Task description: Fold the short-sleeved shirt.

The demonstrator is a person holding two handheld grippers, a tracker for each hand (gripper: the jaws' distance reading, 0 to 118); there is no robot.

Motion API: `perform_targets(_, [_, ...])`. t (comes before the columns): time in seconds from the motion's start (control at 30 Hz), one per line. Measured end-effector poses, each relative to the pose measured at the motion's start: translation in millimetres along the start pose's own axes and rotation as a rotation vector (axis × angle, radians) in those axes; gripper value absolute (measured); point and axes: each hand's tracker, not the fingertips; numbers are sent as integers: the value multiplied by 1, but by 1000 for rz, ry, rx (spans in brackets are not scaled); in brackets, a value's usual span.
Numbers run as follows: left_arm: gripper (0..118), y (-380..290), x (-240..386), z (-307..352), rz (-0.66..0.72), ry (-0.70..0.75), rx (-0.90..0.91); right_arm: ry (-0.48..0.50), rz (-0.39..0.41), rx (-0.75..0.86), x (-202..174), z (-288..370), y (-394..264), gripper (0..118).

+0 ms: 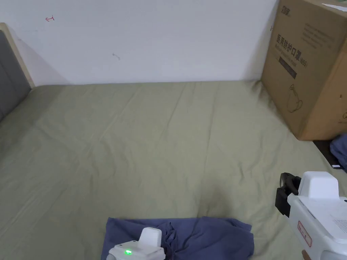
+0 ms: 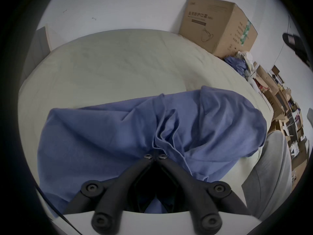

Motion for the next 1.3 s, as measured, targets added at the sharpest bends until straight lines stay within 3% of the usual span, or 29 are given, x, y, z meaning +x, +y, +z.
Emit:
perform_targets(0.23, [0,16,-4,4,22,-58,-3,-12,-6,-5,4,1,-2,0])
perform_targets(0.6, [0,37,-124,89,349,-239,127,5,-12,-4,-4,-2,-1,0])
perform_targets(0.67, [5,33,-147,93,404,-251,123,12,-10,-4,-7,-2,-1,0])
perform_targets(0.73, [26,28,-167,90,453,-236,93,19,-6,-6,-9,-3,0,0])
perform_targets(0.77, [47,24,-177,87,477,-226,61,22,-6,-7,-10,-4,-1,0])
perform_targets(0.8, [76,20,-183,83,497,-210,26,24,-5,-9,-11,-4,0,0])
perform_targets(0.83, [94,17,-188,79,514,-195,4,27,-5,-10,-12,-4,0,0])
perform_targets(0.87, [103,12,-193,74,524,-173,-13,28,-3,-10,-13,-4,0,0])
perform_targets(0.9, [104,8,-196,71,526,-164,-14,28,-1,-12,-13,-4,-1,0])
perform_targets(1.0, [104,-4,-204,59,541,-153,-27,28,4,-17,-14,-5,-1,0])
perform_targets(1.07, [97,-9,-207,48,547,-157,-68,26,8,-24,-14,-5,-2,0])
perform_targets(1.1, [86,-11,-206,43,548,-162,-83,25,9,-26,-13,-5,-2,0])
perform_targets(1.2, [72,-12,-196,39,466,-117,-62,20,12,-33,-11,-6,-4,0])
perform_targets(1.27, [54,-9,-187,41,436,-105,-65,17,10,-35,-10,-7,-5,0])
perform_targets(1.3, [40,-8,-183,42,401,-88,-59,17,8,-37,-10,-7,-5,0])
